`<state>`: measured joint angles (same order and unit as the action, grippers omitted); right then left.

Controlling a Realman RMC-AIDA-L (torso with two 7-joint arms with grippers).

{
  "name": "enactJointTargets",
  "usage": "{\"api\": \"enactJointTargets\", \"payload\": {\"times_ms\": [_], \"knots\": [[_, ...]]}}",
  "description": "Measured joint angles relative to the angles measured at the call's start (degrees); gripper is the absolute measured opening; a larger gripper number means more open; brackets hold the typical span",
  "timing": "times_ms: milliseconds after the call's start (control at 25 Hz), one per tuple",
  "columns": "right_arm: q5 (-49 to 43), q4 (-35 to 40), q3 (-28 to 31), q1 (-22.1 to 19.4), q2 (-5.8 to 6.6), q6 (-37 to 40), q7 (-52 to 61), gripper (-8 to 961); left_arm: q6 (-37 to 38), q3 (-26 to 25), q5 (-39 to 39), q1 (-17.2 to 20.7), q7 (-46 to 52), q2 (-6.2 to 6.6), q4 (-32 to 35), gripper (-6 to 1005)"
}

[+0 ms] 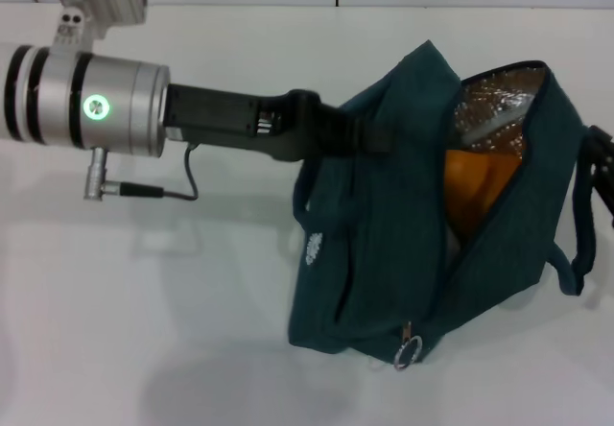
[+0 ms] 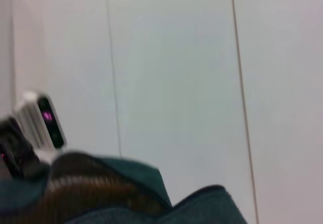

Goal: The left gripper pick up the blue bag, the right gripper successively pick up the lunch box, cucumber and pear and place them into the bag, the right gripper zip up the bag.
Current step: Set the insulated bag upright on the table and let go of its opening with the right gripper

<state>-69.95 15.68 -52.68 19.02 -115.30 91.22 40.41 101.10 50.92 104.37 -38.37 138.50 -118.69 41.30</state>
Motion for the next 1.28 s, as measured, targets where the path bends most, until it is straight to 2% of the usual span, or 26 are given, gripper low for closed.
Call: {"api": "enactJointTargets", "payload": {"times_ms": [320, 480, 680, 920, 1280], "knots": [[0.39, 4.28, 0.07, -2.31, 0.48, 7.93, 0.64, 61, 0.83, 0.05, 0.1, 2.42, -2.44, -0.36, -2.1, 67], [0.44, 7.67, 1.4, -3.36, 0.54, 12.35, 5.2, 61, 0.85, 0.09, 0.12, 1.59, -5.91, -0.43, -7.28, 67], [0.44, 10.06, 3.6, -3.43, 1.06, 16.94, 13.37, 61, 0.28, 1.32, 0.13, 0.47, -8.4, -0.78, -9.55, 67], [-0.91, 9.37, 3.06, -3.26, 1.06, 11.56, 15.2, 60, -1.24, 1.51, -0.05, 0.19, -13.93, -0.87, -14.5, 67], [-6.99, 5.9, 2.93, -1.88, 0.63, 5.64, 15.12, 63, -1.68, 1.3, -1.19, 0.29, -15.68, -0.94, -15.42, 67]]}}
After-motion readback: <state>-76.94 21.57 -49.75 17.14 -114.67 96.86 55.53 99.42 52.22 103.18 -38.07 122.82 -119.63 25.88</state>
